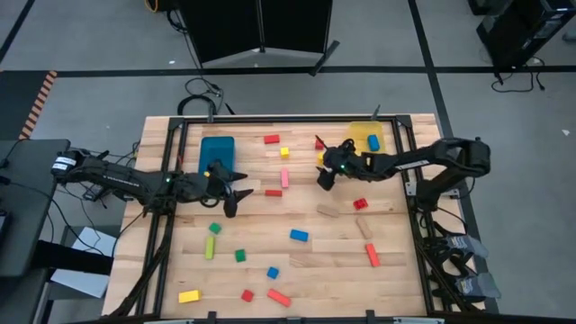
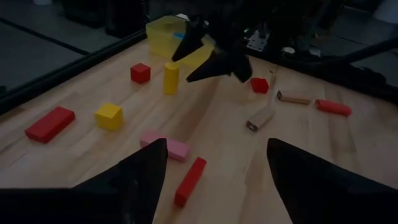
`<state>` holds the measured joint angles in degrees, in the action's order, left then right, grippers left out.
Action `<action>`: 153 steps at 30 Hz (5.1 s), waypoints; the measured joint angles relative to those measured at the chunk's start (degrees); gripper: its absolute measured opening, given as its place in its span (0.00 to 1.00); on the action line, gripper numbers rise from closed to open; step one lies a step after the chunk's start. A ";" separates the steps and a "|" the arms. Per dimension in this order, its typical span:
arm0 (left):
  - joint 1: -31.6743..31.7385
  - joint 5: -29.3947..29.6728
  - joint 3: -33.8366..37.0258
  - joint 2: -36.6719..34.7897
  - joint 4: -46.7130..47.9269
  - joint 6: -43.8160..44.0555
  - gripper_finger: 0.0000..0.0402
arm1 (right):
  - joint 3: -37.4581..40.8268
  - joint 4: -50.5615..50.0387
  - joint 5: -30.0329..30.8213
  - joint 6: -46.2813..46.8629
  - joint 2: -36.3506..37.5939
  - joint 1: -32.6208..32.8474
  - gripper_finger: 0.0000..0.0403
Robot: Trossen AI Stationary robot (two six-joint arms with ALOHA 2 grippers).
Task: Sort blocks by size
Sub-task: Put the large yellow block into the yellow bin, then put the small green block into the blue bin, then put the small red game piece into the blue bin
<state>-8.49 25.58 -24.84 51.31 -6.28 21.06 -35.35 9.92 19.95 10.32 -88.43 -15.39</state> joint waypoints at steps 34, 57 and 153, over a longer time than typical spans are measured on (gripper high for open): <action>-0.20 0.18 0.04 9.82 -6.24 1.86 0.70 | 1.10 -12.49 17.33 -3.94 24.40 -0.83 0.34; -13.07 -6.85 -10.32 16.78 16.50 9.13 0.62 | 6.01 -14.66 10.51 -0.15 32.47 -6.88 0.96; 13.95 -8.42 -11.37 5.10 19.15 1.82 0.76 | 5.94 -43.41 -10.61 0.22 29.40 23.33 0.76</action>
<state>5.46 17.17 -36.21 56.41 12.87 22.88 -29.41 -33.50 9.34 10.54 -59.04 7.93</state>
